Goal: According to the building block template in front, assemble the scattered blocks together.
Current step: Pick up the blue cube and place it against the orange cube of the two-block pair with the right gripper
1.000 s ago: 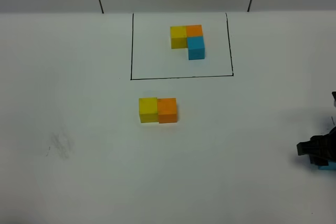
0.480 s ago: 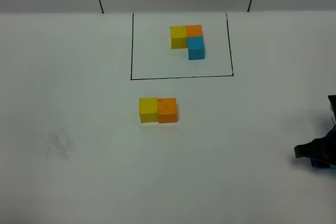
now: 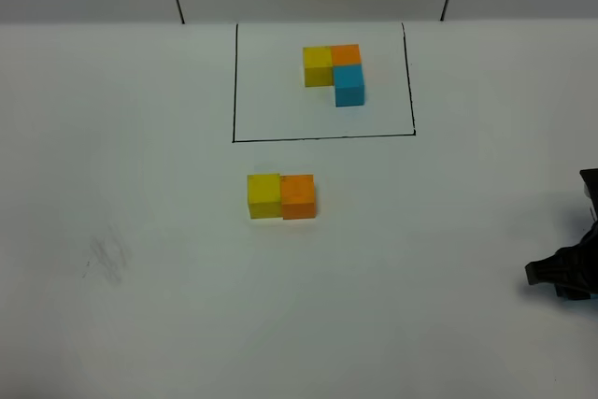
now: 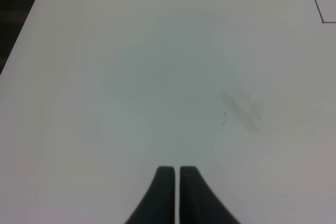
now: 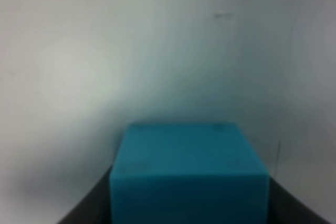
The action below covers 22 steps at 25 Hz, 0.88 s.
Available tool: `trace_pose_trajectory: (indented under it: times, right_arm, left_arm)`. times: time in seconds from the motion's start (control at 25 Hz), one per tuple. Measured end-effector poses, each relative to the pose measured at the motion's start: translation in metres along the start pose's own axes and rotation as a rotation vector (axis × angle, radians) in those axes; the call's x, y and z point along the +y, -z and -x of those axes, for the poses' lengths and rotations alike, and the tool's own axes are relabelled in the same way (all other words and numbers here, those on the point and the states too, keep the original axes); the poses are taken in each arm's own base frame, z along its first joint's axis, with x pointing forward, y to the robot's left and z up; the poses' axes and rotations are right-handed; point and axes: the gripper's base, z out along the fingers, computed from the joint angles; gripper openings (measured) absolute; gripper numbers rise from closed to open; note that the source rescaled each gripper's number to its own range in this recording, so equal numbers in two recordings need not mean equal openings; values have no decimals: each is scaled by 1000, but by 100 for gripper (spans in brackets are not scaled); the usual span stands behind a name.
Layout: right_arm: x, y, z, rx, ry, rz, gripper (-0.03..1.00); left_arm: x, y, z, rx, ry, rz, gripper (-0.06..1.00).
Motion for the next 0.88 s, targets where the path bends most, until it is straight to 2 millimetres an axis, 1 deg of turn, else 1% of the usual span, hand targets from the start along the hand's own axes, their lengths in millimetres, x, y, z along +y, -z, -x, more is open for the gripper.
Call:
trace_pose_trajectory:
  times: [0.08, 0.2, 0.32, 0.48, 0.68, 0.8, 0.88]
  right_arm:
    - [2, 5, 1, -16, 9, 3, 46]
    - [7, 22, 4, -85, 30, 10, 46]
    - [10, 48, 7, -142, 32, 18, 46]
    - [14, 87, 11, -202, 39, 24, 46]
    - [26, 134, 11, -280, 91, 48, 46]
    - [34, 153, 7, -280, 124, 64, 46]
    - [39, 160, 4, -266, 143, 73, 46]
  left_arm:
    - [0, 0, 0, 0, 0, 0, 0]
    - [0, 0, 0, 1, 0, 0, 0]
    - [0, 0, 0, 1, 0, 0, 0]
    - [0, 0, 0, 1, 0, 0, 0]
    - [0, 0, 0, 0, 0, 0, 0]
    - [0, 0, 0, 0, 0, 0, 0]
    - [0, 0, 0, 0, 0, 0, 0]
